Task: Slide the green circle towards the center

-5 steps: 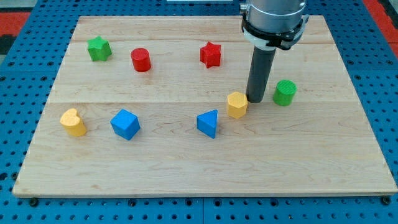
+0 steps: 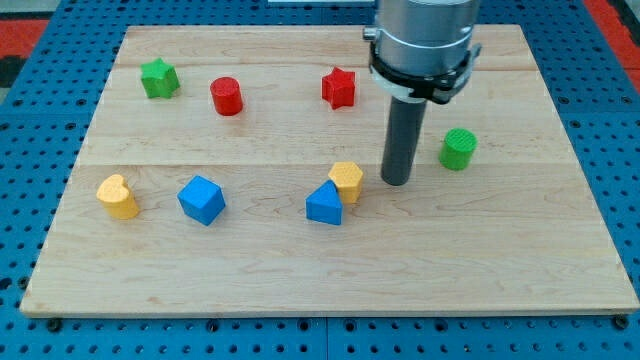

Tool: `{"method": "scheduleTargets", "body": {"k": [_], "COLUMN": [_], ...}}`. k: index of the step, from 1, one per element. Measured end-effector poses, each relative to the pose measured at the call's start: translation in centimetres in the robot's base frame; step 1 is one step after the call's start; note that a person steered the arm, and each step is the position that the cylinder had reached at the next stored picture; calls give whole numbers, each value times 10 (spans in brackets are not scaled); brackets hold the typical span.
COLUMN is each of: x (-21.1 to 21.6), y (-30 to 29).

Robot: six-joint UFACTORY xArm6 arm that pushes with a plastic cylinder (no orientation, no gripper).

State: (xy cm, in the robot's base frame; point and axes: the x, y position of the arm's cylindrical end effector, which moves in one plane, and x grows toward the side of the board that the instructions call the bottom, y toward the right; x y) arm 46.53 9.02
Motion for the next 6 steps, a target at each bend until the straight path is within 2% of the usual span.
{"method": "scheduleTargets", "body": {"k": [1, 2, 3, 4, 5, 6], "x": [5, 26, -1, -46, -64, -34], "y": [13, 74, 115, 96, 8, 64]}}
